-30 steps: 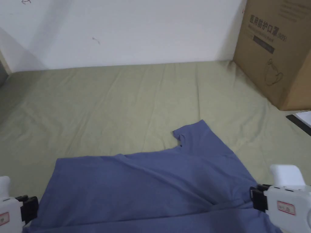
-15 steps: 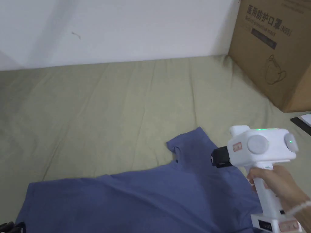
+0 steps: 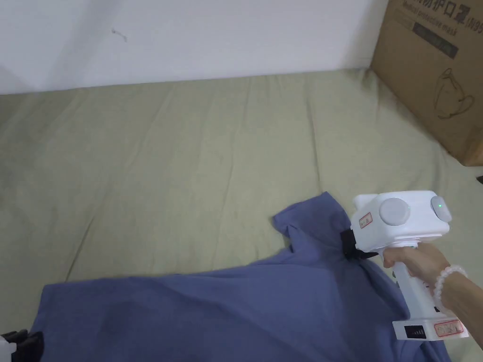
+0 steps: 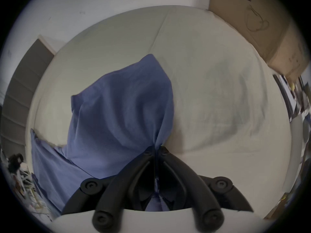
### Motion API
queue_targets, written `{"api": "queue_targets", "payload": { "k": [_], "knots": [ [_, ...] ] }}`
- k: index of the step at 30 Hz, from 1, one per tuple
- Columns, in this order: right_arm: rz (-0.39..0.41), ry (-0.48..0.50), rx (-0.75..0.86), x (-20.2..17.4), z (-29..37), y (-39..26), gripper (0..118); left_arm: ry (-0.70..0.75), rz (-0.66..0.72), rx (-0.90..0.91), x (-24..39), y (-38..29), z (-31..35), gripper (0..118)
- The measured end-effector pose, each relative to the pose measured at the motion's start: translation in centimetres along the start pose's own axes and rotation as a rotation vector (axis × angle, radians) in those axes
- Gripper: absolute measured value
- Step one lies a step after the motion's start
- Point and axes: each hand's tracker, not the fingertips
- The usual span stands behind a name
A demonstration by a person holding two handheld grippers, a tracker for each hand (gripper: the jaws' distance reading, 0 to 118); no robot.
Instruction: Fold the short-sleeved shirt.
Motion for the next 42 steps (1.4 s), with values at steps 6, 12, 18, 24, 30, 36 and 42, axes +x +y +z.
{"api": "queue_targets", "payload": {
  "k": [6,12,18,24,30,36,42],
  "knots": [
    [-0.012,0.031,0.021,0.9,1.9,0.2,2,0.007,0.017,-0.040,-1.5,2.2,-2.7,98],
    [-0.008,0.033,0.024,0.4,2.6,-0.4,2,0.037,0.071,-0.095,-3.5,6.3,-8.4,98],
    [0.026,0.027,0.040,-0.2,4.2,0.2,2,-0.003,0.106,-0.125,-4.0,8.8,-13.5,90],
    [0.029,0.027,0.060,-0.3,5.3,-0.1,2,0.094,0.023,-0.137,-2.4,8.8,-14.1,12],
    [0.019,0.037,0.106,0.4,8.7,-1.0,2,0.042,0.016,-0.143,-2.9,8.9,-10.4,1],
    [0.052,0.050,0.184,0.6,14.5,-4.2,2,-0.042,0.089,0.000,-4.3,7.5,-1.3,1],
    [0.105,0.069,0.238,0.7,20.9,-11.0,2,-0.039,-0.003,0.063,-4.2,2.5,6.9,1]
  ]
}}
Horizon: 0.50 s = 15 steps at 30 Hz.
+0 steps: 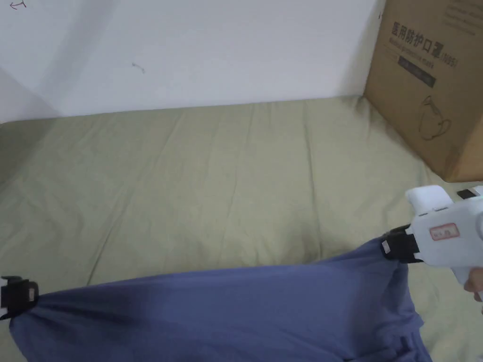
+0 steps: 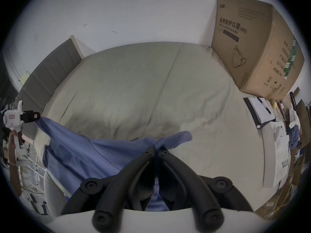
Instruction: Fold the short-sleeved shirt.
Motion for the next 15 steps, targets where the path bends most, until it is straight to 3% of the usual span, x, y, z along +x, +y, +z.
{"api": "queue_targets", "payload": {
  "k": [6,10,13,14,15],
  "knots": [
    [0.026,0.025,-0.047,-1.0,4.5,-8.7,2,-0.005,0.030,-0.014,-0.8,-8.5,5.0,1],
    [0.024,0.031,-0.118,-1.4,2.5,-15.5,2,0.025,0.057,-0.110,-1.8,-14.5,3.9,1],
    [0.037,-0.017,-0.120,-2.1,-0.9,-20.1,3,0.017,0.081,-0.162,-2.2,-17.8,1.7,3],
    [0.035,-0.022,-0.125,-2.1,-1.7,-20.9,5,0.030,0.079,-0.170,-2.2,-18.4,1.3,7],
    [0.023,-0.038,-0.132,-2.3,-2.4,-21.6,25,0.077,0.068,-0.191,-2.0,-18.8,1.0,29]
  ]
}}
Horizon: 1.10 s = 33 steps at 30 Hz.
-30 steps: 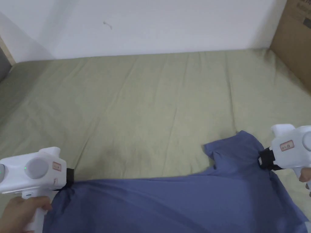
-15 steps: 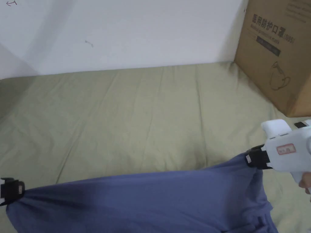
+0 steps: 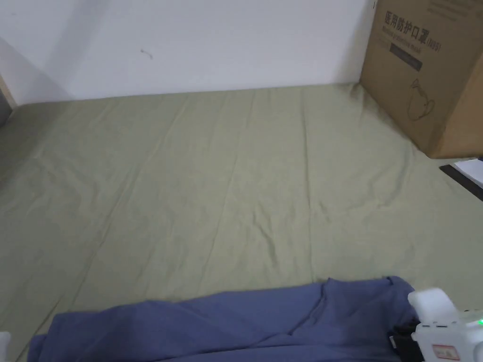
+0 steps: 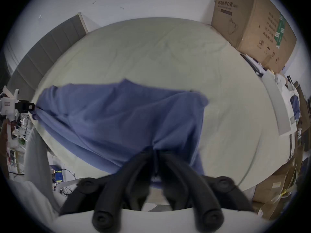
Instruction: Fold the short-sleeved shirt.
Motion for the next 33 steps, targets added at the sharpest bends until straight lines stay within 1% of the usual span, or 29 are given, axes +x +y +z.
{"api": "queue_targets", "payload": {
  "k": [1,2,3,4,6,7,8,9,10,11,12,13,14,17,18,20,21,23,24,25,26,27,28,30,32,33],
  "knots": [
    [-0.028,-0.031,-0.022,-0.2,-0.1,-0.2,47,0.036,-0.005,0.004,-0.3,0.0,-0.4,52],
    [-0.058,-0.034,-0.008,-0.2,0.4,-0.4,70,0.033,-0.012,0.024,-0.5,-0.2,-0.3,75],
    [-0.079,0.005,0.032,0.0,1.0,-0.6,92,0.024,-0.004,0.043,-0.8,-0.3,0.1,92],
    [-0.090,0.029,0.061,0.0,1.9,-0.4,94,0.010,0.019,0.069,-1.3,-0.3,0.9,93],
    [-0.111,-0.029,0.097,-0.4,3.7,0.2,93,-0.051,0.090,0.097,-1.7,-0.1,2.7,93],
    [-0.095,-0.062,0.136,-0.9,4.7,0.6,92,-0.074,0.128,0.121,-2.1,-0.1,3.5,93],
    [-0.082,-0.067,0.181,-1.4,5.6,0.8,87,-0.090,0.156,0.138,-2.5,-0.2,4.2,93],
    [-0.083,-0.064,0.228,-2.2,6.7,1.3,70,-0.106,0.189,0.153,-2.8,-0.3,4.8,91],
    [-0.092,-0.050,0.261,-3.0,7.5,1.7,53,-0.126,0.223,0.178,-3.1,-0.6,5.5,87],
    [-0.097,-0.024,0.297,-3.8,8.1,2.0,34,-0.144,0.241,0.200,-3.3,-0.8,6.0,74],
    [-0.105,0.002,0.328,-5.1,8.7,2.2,14,-0.172,0.265,0.233,-3.5,-1.3,6.6,41],
    [-0.112,0.013,0.353,-6.4,9.0,2.5,7,-0.188,0.276,0.243,-3.4,-1.6,7.1,13],
    [-0.120,0.019,0.382,-7.6,9.3,2.7,0,-0.189,0.284,0.241,-3.4,-1.8,7.3,3],
    [-0.098,0.082,0.440,-11.6,9.5,3.7,0,-0.184,0.290,0.227,-3.9,-2.6,7.1,0],
    [-0.077,0.104,0.459,-13.0,9.5,4.0,0,-0.191,0.290,0.219,-4.0,-2.7,6.9,0],
    [-0.021,0.129,0.470,-15.5,9.4,4.6,0,-0.220,0.304,0.218,-4.5,-3.0,6.5,0],
    [0.037,0.150,0.462,-17.0,9.1,5.0,0,-0.259,0.323,0.228,-5.0,-3.2,6.1,0],
    [0.087,0.163,0.440,-18.9,8.6,5.5,0,-0.300,0.364,0.234,-5.8,-3.1,5.5,2],
    [0.097,0.189,0.421,-19.6,8.2,5.6,0,-0.336,0.399,0.234,-6.4,-3.0,5.0,17],
    [0.100,0.207,0.395,-20.3,7.8,5.8,0,-0.359,0.423,0.216,-6.8,-3.0,4.6,45],
    [0.104,0.225,0.371,-20.9,7.4,5.9,0,-0.382,0.438,0.195,-7.1,-2.8,3.8,78],
    [0.108,0.243,0.359,-21.6,7.0,5.8,0,-0.405,0.453,0.176,-7.4,-2.7,2.9,107],
    [0.112,0.245,0.352,-21.8,6.8,5.8,0,-0.407,0.460,0.180,-7.6,-2.5,2.4,114],
    [0.141,0.251,0.329,-22.8,6.3,5.6,0,-0.450,0.467,0.178,-8.3,-2.2,1.0,114],
    [0.167,0.259,0.301,-23.6,6.0,5.5,0,-0.523,0.504,0.140,-9.0,-1.5,-1.3,115],
    [0.175,0.267,0.290,-23.9,5.9,5.5,0,-0.571,0.544,0.101,-9.6,-1.3,-2.5,114]
  ]
}}
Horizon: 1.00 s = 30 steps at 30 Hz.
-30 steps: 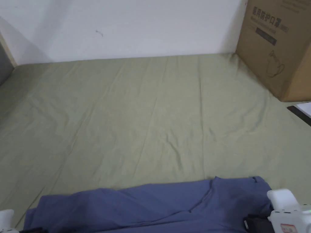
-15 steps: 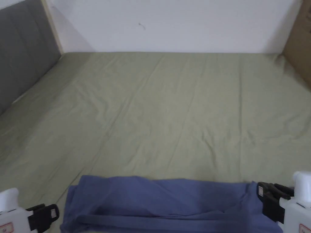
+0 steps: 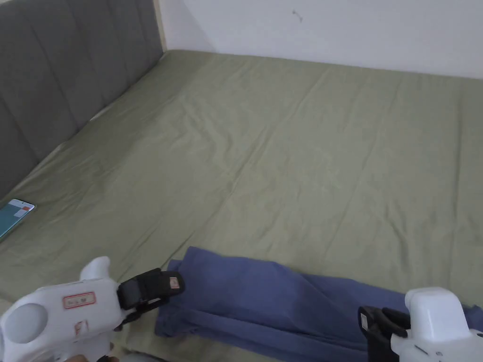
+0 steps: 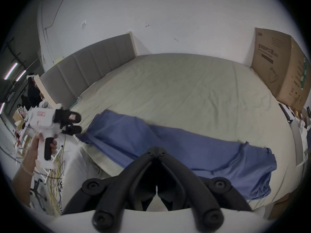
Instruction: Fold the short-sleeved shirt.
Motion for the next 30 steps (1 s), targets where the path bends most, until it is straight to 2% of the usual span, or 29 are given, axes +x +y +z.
{"api": "queue_targets", "payload": {
  "k": [2,4,5,9,10,11,12,13,14,15,16,17,19,22,26,30],
  "knots": [
    [0.005,0.013,-0.020,-0.4,-0.4,0.0,0,-0.018,0.115,-0.077,-1.4,0.7,-2.0,114],
    [0.006,0.019,-0.035,-0.8,-0.8,0.1,0,-0.068,0.163,-0.041,-3.0,1.3,-2.6,114],
    [0.005,0.024,-0.042,-0.8,-1.0,0.1,0,-0.121,0.164,-0.040,-3.5,1.7,-2.6,114],
    [-0.040,0.070,-0.081,-0.8,-2.3,0.3,0,-0.316,0.319,-0.046,-5.4,2.2,-3.2,111],
    [-0.037,0.070,-0.088,-0.8,-2.6,0.4,0,-0.352,0.326,-0.065,-5.8,2.3,-3.7,99],
    [-0.031,0.071,-0.092,-1.0,-2.8,0.5,0,-0.354,0.331,-0.069,-5.9,2.4,-4.1,67],
    [-0.020,0.066,-0.095,-1.2,-2.9,0.6,0,-0.318,0.328,-0.071,-5.8,2.4,-4.6,12],
    [-0.011,0.062,-0.094,-1.3,-2.9,0.6,0,-0.198,0.309,-0.103,-5.7,2.4,-5.3,5],
    [-0.005,0.063,-0.093,-1.3,-2.8,0.7,0,-0.033,0.265,-0.135,-5.3,2.2,-6.4,5],
    [-0.003,0.061,-0.090,-1.2,-2.8,0.7,0,-0.088,0.235,-0.118,-5.4,1.9,-6.7,5],
    [-0.003,0.057,-0.089,-1.1,-2.6,0.7,0,-0.208,0.286,-0.086,-4.8,1.7,-6.1,5],
    [-0.005,0.054,-0.087,-1.0,-2.4,0.8,0,-0.187,0.327,-0.082,-4.5,1.7,-5.8,5],
    [-0.025,0.046,-0.072,-0.3,-1.9,0.7,0,-0.098,0.294,-0.069,-3.7,1.7,-5.6,5],
    [-0.067,0.039,-0.068,1.2,-1.3,0.6,0,-0.006,0.192,-0.047,-0.9,1.8,-4.1,5],
    [-0.124,-0.001,-0.033,3.2,0.3,0.3,0,0.008,0.031,-0.010,5.0,2.2,-1.8,5],
    [-0.202,-0.035,0.001,5.3,2.5,-0.5,0,0.012,-0.195,0.030,14.7,0.5,-0.6,5]
  ]
}}
